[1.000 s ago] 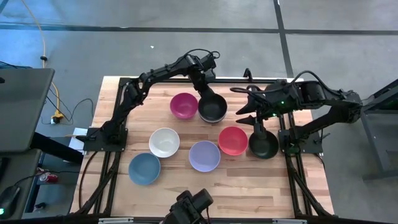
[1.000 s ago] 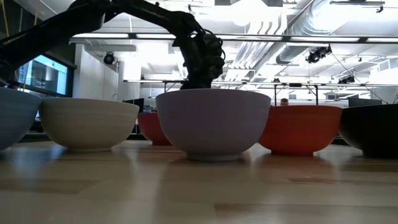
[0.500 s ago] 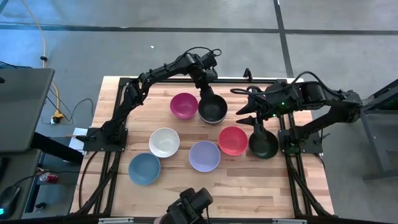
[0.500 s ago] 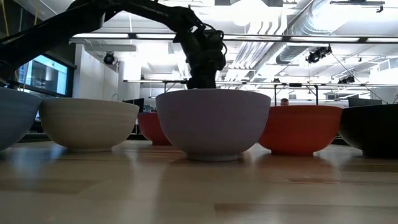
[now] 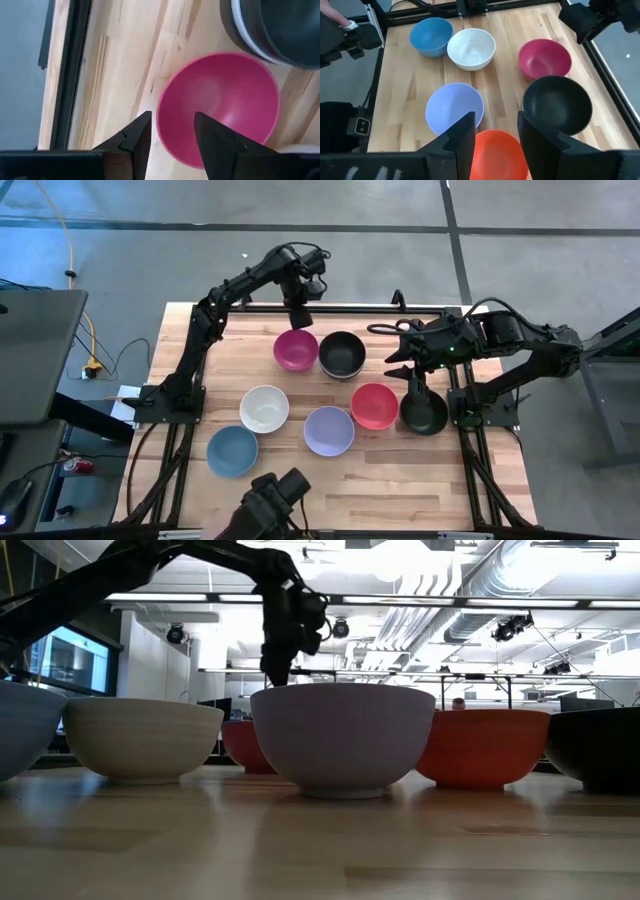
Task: Nest bowls inside each other
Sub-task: Stack the pink bowl on top of the black bowl
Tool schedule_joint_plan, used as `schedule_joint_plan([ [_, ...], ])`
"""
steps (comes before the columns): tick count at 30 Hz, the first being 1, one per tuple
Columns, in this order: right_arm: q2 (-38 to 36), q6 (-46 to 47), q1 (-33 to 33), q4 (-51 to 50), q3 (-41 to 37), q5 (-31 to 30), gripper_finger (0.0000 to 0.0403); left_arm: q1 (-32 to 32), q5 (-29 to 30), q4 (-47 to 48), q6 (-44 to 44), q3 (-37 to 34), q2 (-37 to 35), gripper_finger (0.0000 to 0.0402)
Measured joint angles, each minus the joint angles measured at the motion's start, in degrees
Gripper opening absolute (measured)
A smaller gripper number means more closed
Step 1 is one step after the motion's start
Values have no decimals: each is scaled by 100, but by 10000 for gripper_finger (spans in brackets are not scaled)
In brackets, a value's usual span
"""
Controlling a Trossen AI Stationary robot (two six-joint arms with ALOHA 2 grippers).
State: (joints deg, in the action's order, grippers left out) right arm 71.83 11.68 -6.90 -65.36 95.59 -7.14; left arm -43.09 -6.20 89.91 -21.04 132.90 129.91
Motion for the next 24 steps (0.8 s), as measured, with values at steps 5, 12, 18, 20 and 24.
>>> schedule_joint_plan([
  [5, 0, -113, 0, 1, 2, -1, 140, 9, -257, -6, -317, -10, 39, 136],
  [12, 0, -163, 0, 28, 2, -11, 140, 37, -212, -13, -885, -11, 70, 136],
  [18, 0, -151, 0, 47, 0, -11, 140, 37, -59, -253, -1287, -242, 60, 136],
  [20, 0, -132, 0, 47, 0, -11, 140, 16, 85, -288, -1414, -456, 72, 136],
  [24, 0, -125, 0, 47, 0, -11, 140, -14, 321, -671, -1518, -1074, 75, 136],
])
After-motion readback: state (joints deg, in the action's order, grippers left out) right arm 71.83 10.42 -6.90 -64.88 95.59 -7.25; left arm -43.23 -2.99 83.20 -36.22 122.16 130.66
